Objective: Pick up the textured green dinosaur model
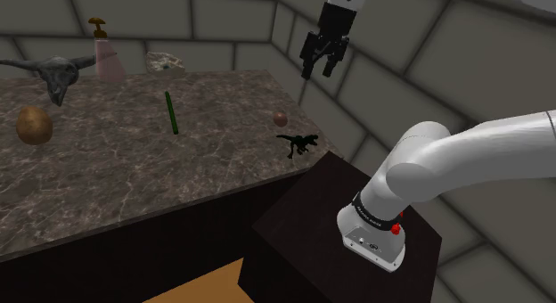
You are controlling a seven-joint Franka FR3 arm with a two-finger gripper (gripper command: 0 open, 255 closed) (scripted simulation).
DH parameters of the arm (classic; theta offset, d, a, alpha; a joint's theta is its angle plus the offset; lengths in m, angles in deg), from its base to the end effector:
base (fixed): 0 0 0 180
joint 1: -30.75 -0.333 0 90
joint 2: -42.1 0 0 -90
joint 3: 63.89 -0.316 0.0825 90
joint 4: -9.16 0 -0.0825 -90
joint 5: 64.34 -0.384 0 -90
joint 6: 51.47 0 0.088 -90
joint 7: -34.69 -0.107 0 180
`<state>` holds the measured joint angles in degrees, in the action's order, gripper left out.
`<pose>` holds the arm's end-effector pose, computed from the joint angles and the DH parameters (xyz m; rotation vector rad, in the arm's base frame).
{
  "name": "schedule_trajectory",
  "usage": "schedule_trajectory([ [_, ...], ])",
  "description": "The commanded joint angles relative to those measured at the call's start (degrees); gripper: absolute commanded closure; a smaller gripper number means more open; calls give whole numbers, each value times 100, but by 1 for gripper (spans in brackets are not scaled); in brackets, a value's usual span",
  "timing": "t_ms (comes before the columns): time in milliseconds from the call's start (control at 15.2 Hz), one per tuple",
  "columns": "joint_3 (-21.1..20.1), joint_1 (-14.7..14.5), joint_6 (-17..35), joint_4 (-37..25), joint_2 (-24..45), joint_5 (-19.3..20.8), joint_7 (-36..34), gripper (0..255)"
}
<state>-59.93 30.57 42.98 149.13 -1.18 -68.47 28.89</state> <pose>0.3180 -0.0179 0.5464 -3.0139 0.2333 0.0661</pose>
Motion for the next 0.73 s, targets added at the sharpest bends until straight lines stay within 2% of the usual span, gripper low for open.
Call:
schedule_trajectory([
  [0, 0, 0, 0, 0, 0, 0, 0, 0],
  [660, 613, 190, 1264, 489, 1468, 433, 882, 0],
])
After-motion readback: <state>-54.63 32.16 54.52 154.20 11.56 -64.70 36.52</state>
